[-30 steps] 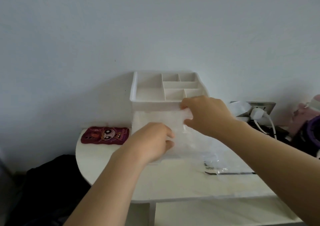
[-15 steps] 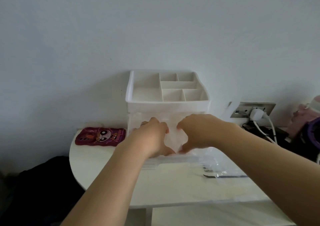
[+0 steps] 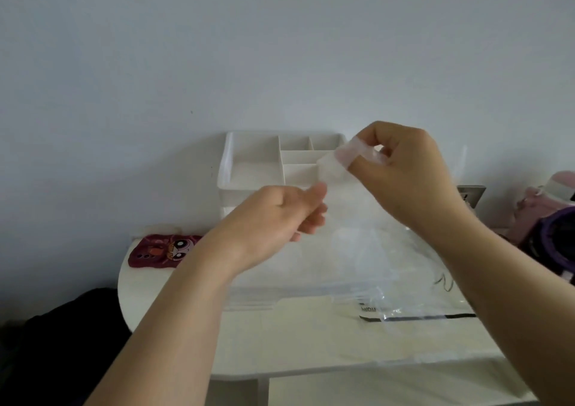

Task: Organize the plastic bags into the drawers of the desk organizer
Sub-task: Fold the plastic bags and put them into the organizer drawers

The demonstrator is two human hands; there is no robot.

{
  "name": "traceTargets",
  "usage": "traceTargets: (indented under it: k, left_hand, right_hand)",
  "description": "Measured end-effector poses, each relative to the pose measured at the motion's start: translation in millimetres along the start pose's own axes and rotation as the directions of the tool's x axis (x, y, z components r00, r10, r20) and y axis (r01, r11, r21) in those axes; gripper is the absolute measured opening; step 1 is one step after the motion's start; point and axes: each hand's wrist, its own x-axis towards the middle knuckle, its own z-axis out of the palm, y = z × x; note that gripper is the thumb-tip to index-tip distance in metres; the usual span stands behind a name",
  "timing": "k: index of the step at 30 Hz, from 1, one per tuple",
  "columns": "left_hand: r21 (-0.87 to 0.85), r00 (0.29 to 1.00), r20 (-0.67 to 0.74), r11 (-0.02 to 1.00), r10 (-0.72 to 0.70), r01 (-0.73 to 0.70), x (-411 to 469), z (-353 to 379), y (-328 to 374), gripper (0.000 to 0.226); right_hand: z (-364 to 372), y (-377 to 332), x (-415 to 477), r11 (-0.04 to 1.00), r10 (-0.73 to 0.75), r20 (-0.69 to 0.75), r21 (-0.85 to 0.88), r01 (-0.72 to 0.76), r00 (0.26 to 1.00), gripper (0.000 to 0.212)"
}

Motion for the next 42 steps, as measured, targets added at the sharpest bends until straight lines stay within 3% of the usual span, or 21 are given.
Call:
traceTargets:
  k: [2,4,7,9,12,15,17,21,24,27,30,34,36,38,40,42]
  left_hand:
    - [-0.238,0.999,0.043,0.971,0.019,-0.009,-5,1,7,0.066]
    - [-0.321,0.998,0.03,0.946,0.054,-0.041,-7,2,9,0.073]
    - [-0.289,0.996,-0.077,0.956,0.033,-0.054,-7,9,7,0.096]
    - [-0.18,0.988,-0.142,0.98,0.054,-0.079,-8,7,6,0.101]
    - [-0.011,0.984,-0.067,0.986,0.167,-0.168,-11,2,8,0.079]
    - [-0.051,0.977,-0.118,0.981,0.179,-0.186,-12,-1,10,0.033]
    - [-0.092,0.972,-0.188,0.983,0.139,-0.159,-12,-2,12,0.014]
    - [-0.301,0.97,-0.24,0.948,0.028,-0.101,-11,-12,8,0.016]
    - [-0.121,0.972,-0.231,0.992,-0.051,0.023,-13,-22,-2,0.012]
    - [0.139,0.963,-0.251,0.981,-0.095,0.133,-14,-26,-16,0.011]
    - [0.352,0.947,-0.297,0.908,-0.12,0.226,-15,-25,-24,0.008]
    - [0.57,0.933,-0.344,0.766,-0.105,0.296,-19,-22,-25,0.018]
    - [0.636,0.931,-0.36,0.711,-0.069,0.299,-21,-22,-23,0.024]
    - [0.655,0.928,-0.365,0.69,-0.066,0.307,-22,-23,-23,0.027]
    - [0.663,0.927,-0.364,0.675,-0.086,0.323,-22,-24,-24,0.027]
    - [0.66,0.926,-0.366,0.674,-0.097,0.331,-22,-24,-25,0.028]
  right_hand:
    - [3,-6,-7,1.0,0.002,-0.004,0.016,-0.001,1.0,0.018]
    - [4,-11,-11,1.0,-0.007,0.027,0.02,0.006,1.0,0.014]
    - [2,-17,-16,1.0,-0.004,0.107,-0.003,0.004,0.994,0.011]
    - [0,-20,-16,1.0,-0.009,0.13,0.011,0.008,0.991,0.013]
    - [-4,-21,-12,0.999,-0.039,0.166,0.013,0.037,0.985,0.024]
    - [-8,-21,-7,0.998,-0.054,0.241,0.025,0.05,0.969,0.041]
    - [-12,-21,-2,0.999,-0.05,0.337,0.02,0.047,0.94,0.045]
    - [-28,-21,8,1.0,0.007,0.63,-0.011,-0.001,0.777,0.032]
    - [-30,-11,18,0.998,0.065,0.655,-0.054,-0.038,0.753,0.017]
    - [-14,2,29,0.972,0.105,0.545,-0.234,0.031,0.832,0.022]
    - [10,9,27,0.912,0.111,0.421,-0.402,0.076,0.9,0.031]
    - [33,12,16,0.761,-0.076,0.376,-0.577,0.298,0.923,0.047]
    - [33,11,13,0.698,-0.134,0.329,-0.638,0.325,0.935,0.056]
    - [28,6,9,0.712,-0.21,0.234,-0.628,0.313,0.949,0.053]
    - [25,1,-1,0.78,-0.324,0.153,-0.515,0.355,0.934,0.036]
    - [27,-4,-13,0.856,-0.315,0.264,-0.336,0.393,0.912,0.016]
